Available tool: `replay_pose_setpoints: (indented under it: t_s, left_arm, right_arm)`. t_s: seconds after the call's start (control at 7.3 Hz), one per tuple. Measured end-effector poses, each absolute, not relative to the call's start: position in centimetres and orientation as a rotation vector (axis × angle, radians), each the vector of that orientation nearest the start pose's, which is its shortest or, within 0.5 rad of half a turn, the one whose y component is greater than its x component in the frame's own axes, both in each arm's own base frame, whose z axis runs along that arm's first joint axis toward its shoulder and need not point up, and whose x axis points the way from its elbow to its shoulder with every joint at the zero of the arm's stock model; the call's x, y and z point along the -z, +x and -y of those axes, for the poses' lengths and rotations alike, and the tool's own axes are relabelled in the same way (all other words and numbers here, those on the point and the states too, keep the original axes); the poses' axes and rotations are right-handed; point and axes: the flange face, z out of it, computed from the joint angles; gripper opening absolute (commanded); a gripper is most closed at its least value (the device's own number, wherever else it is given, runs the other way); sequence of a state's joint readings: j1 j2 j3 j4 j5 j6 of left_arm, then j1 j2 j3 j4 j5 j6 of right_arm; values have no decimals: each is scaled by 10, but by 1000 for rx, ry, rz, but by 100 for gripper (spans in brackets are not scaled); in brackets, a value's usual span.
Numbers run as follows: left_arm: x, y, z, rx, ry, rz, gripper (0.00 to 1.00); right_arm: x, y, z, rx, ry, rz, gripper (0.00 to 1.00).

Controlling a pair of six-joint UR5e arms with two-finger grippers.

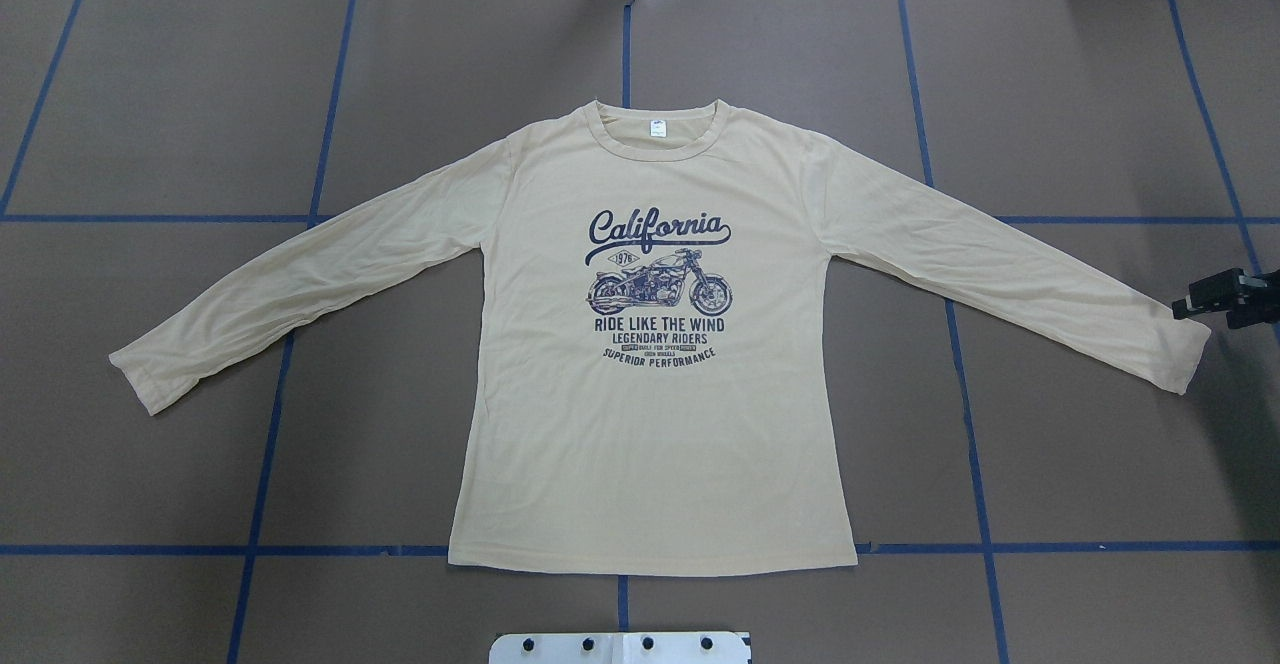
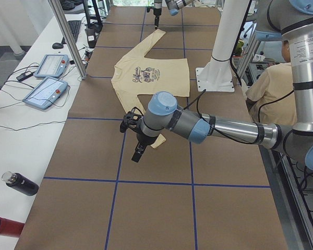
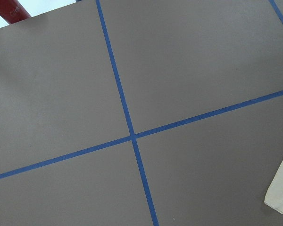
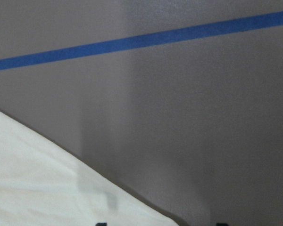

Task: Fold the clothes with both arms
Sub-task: 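Grasp the cuff of the sleeve nearest the right gripper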

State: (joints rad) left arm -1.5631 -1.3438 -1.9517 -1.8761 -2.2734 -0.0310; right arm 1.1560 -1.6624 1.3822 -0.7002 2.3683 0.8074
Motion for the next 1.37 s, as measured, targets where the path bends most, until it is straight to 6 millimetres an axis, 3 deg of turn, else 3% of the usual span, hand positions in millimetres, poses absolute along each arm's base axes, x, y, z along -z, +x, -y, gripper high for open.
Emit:
replay_pose_setpoints:
  t_s: [0.41, 0.68, 0.96, 1.1, 1.37]
  left_arm:
    - [-540, -66, 415, -138, 426, -698, 100]
    - [-539, -66, 415, -139, 428, -698, 100]
    - [-538, -66, 415, -139, 428, -698, 100]
    - [-538, -66, 415, -139, 428, -698, 100]
    - [-538, -66, 415, -138, 428, -698, 100]
  right_arm:
    - [-707, -130, 443, -130, -4, 941, 69]
    - [-708, -131, 442, -131, -6, 937, 46]
    - [-710, -131, 442, -134, -7, 933, 7]
    - [-710, -131, 442, -135, -8, 932, 0]
    - [-706, -132, 443, -129, -5, 941, 0]
